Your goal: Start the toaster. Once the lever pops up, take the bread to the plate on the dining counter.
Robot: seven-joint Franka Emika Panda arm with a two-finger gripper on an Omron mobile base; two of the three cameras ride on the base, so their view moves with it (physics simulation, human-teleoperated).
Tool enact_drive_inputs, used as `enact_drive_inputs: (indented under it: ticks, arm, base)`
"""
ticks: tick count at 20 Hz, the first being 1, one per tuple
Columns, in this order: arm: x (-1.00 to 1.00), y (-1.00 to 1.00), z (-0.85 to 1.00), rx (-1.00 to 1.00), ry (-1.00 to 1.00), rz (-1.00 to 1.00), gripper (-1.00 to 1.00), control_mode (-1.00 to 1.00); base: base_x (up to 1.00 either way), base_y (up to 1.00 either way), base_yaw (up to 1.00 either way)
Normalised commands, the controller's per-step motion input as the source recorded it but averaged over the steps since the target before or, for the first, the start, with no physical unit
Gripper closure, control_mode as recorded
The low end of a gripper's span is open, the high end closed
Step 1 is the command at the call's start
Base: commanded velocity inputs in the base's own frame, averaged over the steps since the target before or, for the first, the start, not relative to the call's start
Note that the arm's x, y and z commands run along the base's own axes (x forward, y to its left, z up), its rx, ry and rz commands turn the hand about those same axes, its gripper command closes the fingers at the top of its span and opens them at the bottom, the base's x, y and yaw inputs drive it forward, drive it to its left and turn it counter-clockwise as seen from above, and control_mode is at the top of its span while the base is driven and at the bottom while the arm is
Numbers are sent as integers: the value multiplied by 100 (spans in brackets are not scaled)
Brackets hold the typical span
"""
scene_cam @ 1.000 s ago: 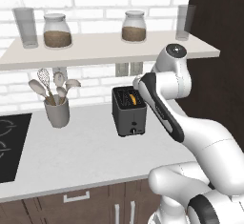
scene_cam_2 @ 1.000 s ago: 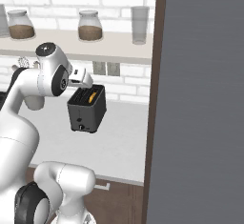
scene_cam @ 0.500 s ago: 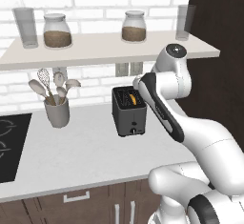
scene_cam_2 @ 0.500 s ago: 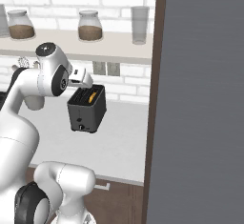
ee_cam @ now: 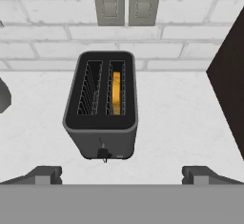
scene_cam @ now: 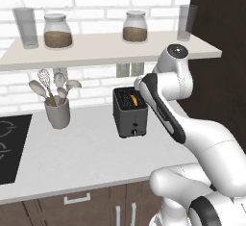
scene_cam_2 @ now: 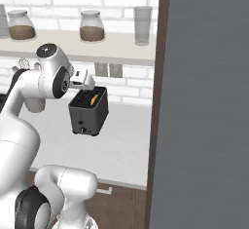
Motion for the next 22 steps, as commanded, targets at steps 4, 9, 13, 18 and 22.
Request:
enact_drive_inputs:
  ticks: [4, 9, 13, 18, 22]
  arm:
    - [0, 0, 0, 0, 0, 0, -100, -100]
    - [0, 0, 0, 0, 0, 0, -100, -100]
    - [0, 0, 0, 0, 0, 0, -100, -100]
    - [0, 0, 0, 0, 0, 0, -100, -100]
    - [0, 0, 0, 0, 0, 0, -100, -100]
  base:
    - [0, 0, 0]
    - [0, 0, 0]
    - [0, 0, 0]
    - [0, 0, 0]
    - [0, 0, 0]
